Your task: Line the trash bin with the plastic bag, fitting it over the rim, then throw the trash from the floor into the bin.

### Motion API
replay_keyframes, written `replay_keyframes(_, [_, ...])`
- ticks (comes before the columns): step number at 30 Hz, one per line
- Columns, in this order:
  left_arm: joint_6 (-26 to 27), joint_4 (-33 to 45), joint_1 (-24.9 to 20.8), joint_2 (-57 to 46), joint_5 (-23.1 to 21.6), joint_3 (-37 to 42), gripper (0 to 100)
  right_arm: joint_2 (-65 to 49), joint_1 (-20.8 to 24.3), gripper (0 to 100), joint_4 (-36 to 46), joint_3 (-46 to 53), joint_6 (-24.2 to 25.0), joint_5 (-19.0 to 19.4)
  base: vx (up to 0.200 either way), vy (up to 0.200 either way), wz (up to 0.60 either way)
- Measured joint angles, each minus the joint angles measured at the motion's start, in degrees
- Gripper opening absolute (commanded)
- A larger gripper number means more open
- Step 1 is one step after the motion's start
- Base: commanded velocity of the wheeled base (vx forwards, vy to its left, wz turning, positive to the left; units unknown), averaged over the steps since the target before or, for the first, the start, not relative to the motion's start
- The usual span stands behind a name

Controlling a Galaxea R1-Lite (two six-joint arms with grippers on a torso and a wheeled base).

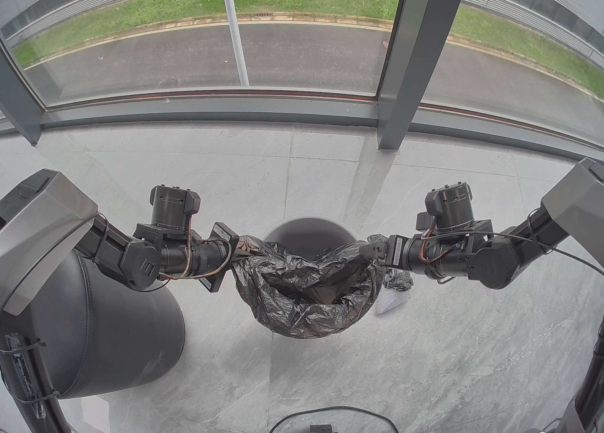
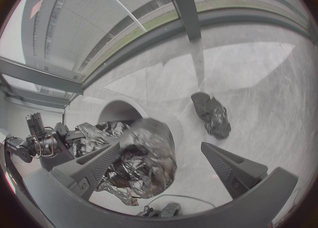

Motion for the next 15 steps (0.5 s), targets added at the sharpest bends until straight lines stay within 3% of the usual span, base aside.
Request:
replay_keyframes(5, [0.1, 0.0, -0.1, -0.2, 0.0, 0.1, 0, -1.7, -0.1, 100, -0.2, -3.5, -7.6, 0.3, 0.000, 0.000, 0.00])
replay_keyframes(8, [0.2, 0.0, -0.2, -0.5, 0.0, 0.3, 0, -1.8, 0.3, 100, -0.1, -6.0, -14.6, 1.0, 0.000, 0.000, 0.00])
replay_keyframes(15, [0.8, 0.0, -0.6, -2.4, -0.1, 1.0, 0, 0.9, 2.9, 100, 0.5, -15.3, -25.0, 6.4, 0.000, 0.000, 0.00])
